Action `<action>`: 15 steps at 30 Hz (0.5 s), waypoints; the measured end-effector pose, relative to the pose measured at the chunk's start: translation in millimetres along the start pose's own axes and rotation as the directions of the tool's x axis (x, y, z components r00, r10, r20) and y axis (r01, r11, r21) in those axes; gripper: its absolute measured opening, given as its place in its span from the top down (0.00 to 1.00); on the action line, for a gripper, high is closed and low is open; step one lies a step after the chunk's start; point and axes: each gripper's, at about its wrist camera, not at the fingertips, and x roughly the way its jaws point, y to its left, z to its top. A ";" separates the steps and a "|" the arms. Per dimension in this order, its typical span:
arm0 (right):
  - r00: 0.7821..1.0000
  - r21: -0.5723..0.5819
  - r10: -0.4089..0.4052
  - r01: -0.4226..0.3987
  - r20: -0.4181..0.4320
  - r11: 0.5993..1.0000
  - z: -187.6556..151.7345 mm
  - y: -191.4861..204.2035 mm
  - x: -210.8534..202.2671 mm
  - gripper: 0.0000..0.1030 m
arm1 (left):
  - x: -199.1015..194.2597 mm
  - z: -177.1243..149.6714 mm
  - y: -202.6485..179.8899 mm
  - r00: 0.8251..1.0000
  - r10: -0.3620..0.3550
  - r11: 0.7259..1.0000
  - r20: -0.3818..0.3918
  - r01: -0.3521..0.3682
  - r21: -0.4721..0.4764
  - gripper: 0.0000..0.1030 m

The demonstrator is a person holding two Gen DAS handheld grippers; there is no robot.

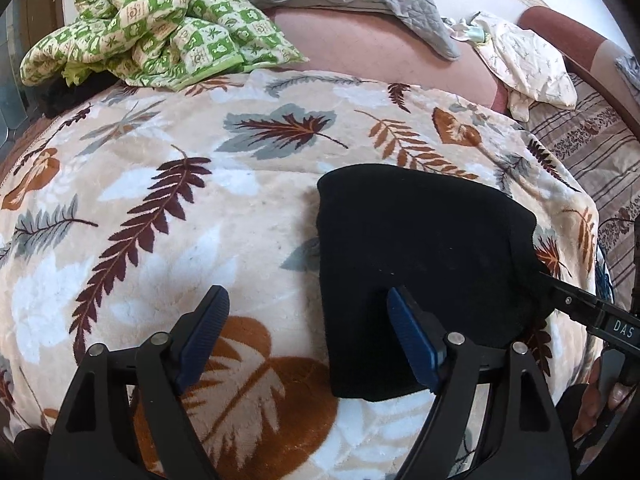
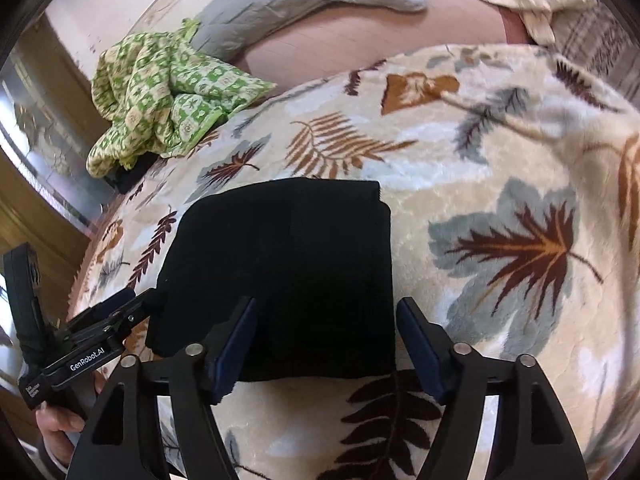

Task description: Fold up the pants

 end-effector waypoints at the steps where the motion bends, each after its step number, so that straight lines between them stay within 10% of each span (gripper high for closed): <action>1: 1.000 0.002 -0.001 0.001 -0.001 1.000 0.2 -0.9 1.2 0.28 | 0.9 0.3 0.6 1.000 0.000 1.000 -0.001 0.000 -0.002 0.21; 15: 0.995 -0.153 -0.090 0.083 -0.036 0.985 -10.9 26.1 9.1 0.25 | 3.4 -5.8 -6.2 1.000 -0.009 1.000 -0.009 0.009 0.018 0.18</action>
